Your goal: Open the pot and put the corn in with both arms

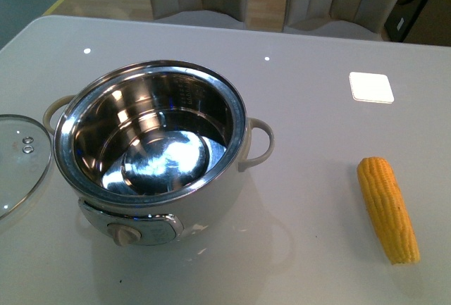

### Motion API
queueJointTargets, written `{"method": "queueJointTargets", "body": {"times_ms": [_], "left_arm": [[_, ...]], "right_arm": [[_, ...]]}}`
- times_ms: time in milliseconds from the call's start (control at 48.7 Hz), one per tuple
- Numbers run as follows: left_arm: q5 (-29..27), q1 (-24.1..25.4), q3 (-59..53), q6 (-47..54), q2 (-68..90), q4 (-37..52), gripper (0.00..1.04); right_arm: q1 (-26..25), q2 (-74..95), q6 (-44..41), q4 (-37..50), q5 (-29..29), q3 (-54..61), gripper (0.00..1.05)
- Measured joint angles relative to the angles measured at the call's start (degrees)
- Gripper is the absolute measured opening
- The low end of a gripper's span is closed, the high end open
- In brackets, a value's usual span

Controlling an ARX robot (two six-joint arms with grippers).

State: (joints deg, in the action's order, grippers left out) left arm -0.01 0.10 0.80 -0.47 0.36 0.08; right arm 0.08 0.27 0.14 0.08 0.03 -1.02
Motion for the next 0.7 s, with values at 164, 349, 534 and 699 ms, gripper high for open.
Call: {"method": "queueJointTargets", "body": {"times_ms": [164,349,534,699], "left_arm": [[0.0,0.0,0.0,0.0,0.0,0.0,0.72],[0.0,0.0,0.0,0.2,0.0,0.0,0.99],[0.0,0.0,0.0,0.2,0.0,0.0,0.98],[0.0,0.0,0.0,0.2,0.0,-0.1,0.98]], "right_arm": [[0.0,0.0,0.0,0.0,0.0,0.0,0.96],[0.0,0.0,0.0,0.0,0.0,0.0,0.96],[3.4,9.1,8.3,-16.1,12.4,-6.1,0.96],[4.1,19.6,16.0,-21.6,13.1,-8.4,0.96]]}}
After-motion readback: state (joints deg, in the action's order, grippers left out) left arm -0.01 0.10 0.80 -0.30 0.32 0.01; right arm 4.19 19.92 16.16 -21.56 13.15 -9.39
